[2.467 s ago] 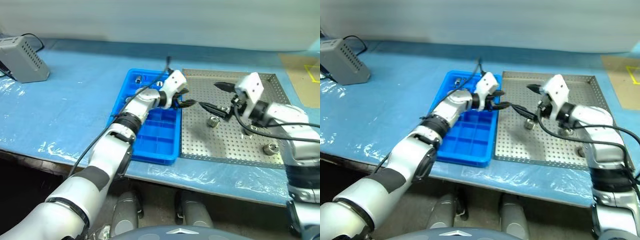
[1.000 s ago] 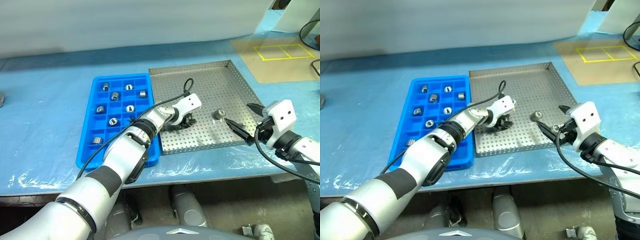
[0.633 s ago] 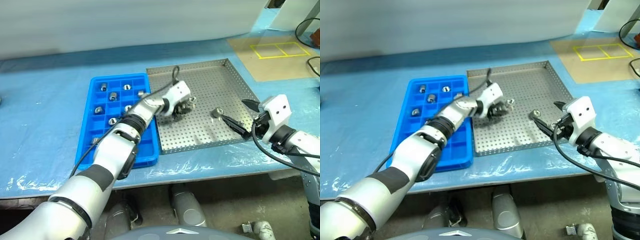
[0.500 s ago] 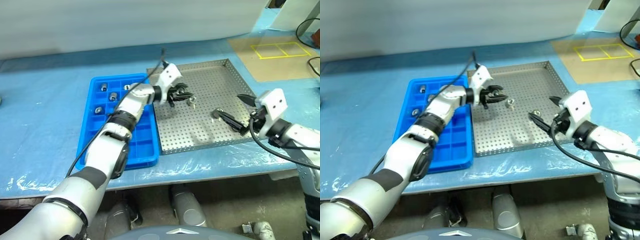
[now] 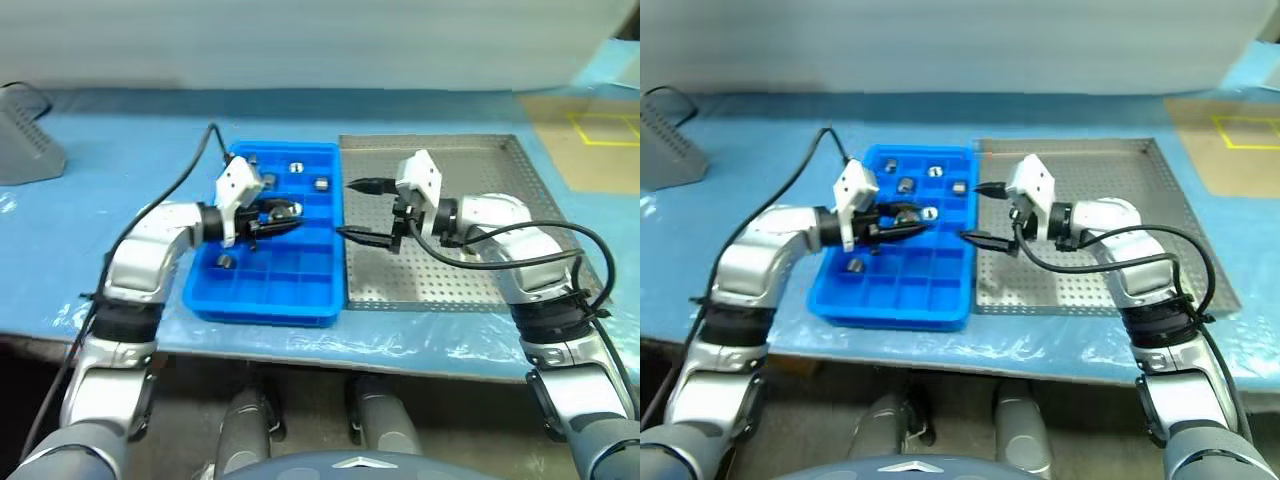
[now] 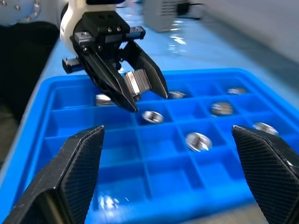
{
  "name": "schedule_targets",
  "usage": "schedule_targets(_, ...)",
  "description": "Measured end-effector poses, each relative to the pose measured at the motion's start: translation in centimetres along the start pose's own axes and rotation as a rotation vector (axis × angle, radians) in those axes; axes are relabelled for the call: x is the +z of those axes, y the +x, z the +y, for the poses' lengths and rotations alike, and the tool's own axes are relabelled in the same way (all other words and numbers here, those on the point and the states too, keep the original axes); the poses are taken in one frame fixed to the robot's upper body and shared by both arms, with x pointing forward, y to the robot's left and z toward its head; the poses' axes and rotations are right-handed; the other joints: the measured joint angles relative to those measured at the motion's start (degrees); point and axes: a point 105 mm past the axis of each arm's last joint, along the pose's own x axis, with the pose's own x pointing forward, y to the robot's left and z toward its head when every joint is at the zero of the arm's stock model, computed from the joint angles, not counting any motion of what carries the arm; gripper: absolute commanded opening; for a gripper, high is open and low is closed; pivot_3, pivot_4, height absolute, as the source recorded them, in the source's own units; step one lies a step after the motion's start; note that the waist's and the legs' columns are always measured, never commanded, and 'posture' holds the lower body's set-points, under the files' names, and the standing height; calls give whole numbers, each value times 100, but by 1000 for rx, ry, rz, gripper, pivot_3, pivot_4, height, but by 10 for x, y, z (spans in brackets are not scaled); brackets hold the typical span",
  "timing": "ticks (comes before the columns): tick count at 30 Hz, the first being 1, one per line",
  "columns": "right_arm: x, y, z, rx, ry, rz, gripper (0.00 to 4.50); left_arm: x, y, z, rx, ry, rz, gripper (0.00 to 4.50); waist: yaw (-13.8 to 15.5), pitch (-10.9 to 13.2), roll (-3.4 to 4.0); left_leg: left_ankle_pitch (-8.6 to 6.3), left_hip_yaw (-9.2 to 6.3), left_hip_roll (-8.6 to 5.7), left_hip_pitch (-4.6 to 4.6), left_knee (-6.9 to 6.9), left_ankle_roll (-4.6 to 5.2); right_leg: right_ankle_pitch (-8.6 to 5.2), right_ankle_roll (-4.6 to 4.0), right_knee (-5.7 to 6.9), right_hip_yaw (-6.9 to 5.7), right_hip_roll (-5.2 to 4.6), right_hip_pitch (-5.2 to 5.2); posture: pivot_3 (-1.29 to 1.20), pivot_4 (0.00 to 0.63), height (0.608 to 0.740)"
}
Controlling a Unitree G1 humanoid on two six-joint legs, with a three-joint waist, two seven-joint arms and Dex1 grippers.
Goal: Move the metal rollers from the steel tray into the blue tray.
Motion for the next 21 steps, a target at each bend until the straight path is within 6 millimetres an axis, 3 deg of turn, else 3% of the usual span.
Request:
schedule_targets(3, -5, 12, 5, 57, -5, 3, 4500, -23, -11, -9, 22, -52, 57, 1740, 373, 0, -1, 10, 35, -6, 26, -38, -15, -1, -1, -2, 27, -2, 1, -70, 150, 740)
schedule_targets(7, -4, 17, 4, 73, -20, -11, 4500, -27, -12, -11, 42, -64, 59, 1740, 602, 0, -3, 25, 47, -13, 54, -72, -30, -1, -2, -1, 47, -2, 6, -67, 150, 740)
schedule_targets(21, -12, 13, -1, 38, -22, 21, 4500, -47, -1, -34, -59, -45, 145, 1740, 537, -4, -8, 52, 49, 23, 84, -113, -69, -4, -9, 0, 77, 56, -16, -127, 150, 740)
